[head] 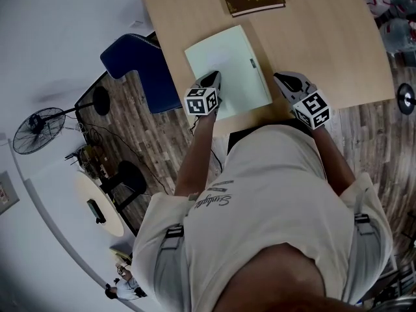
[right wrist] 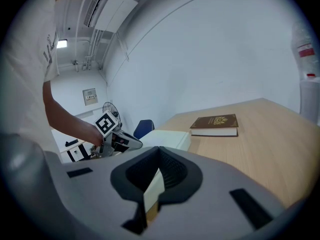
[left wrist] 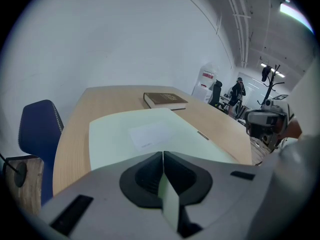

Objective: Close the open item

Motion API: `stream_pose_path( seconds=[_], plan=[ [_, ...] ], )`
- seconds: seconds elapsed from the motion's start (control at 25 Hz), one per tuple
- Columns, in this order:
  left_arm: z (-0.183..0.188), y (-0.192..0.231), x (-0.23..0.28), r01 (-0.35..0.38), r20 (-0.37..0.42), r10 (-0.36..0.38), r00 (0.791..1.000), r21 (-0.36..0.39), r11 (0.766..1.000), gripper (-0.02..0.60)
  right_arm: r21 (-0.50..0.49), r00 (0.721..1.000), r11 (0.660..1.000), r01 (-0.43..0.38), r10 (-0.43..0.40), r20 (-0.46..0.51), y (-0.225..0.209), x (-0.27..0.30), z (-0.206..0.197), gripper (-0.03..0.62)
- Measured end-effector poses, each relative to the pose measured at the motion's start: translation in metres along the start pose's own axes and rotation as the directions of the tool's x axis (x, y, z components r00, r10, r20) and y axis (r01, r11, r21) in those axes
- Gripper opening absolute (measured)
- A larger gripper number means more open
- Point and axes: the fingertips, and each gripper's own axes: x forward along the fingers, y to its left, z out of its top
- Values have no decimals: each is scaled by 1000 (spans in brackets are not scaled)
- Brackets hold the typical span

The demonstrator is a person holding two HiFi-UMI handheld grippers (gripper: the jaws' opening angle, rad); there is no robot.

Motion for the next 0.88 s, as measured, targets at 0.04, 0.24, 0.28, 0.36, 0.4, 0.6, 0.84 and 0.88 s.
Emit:
stream_pose_path(
  seconds=[0.04, 0.24, 0.28, 0.36, 0.4, 0.6, 0.84, 0.88],
  plan=[
    [0, 0, 0, -1, -4, 1, 1000, 2, 1000, 17, 2, 1000, 1000, -2, 2, -3, 0, 0, -1, -5],
    [-2, 0, 4, -4, -28, 5, 1000, 14, 1000, 16, 8, 1000, 1000, -9, 9, -19, -1, 2, -6, -5],
    [-2, 0, 4, -5, -30, 6, 1000, 19, 1000, 15, 10, 1000, 1000, -8, 9, -23, -2, 3, -7, -5],
    [-2, 0, 5, -7, -33, 8, 999, 28, 1000, 15, 17, 999, 1000, -7, 8, -32, -4, 3, -12, -5],
    [-2, 0, 5, -9, -34, 10, 999, 32, 999, 16, 19, 999, 1000, -6, 7, -38, -5, 3, -15, -5],
    [-3, -2, 7, -20, -44, 22, 999, 45, 999, 17, 30, 998, 1000, -3, 5, -60, -7, 1, -25, -5],
    [-8, -2, 12, -41, -65, 49, 997, 127, 991, 16, 27, 998, 1000, -13, 14, -62, -10, 5, -23, -5],
    [-8, -2, 13, -43, -65, 53, 997, 143, 989, 17, 28, 998, 1000, -14, 16, -62, -10, 6, -23, -5]
  ],
)
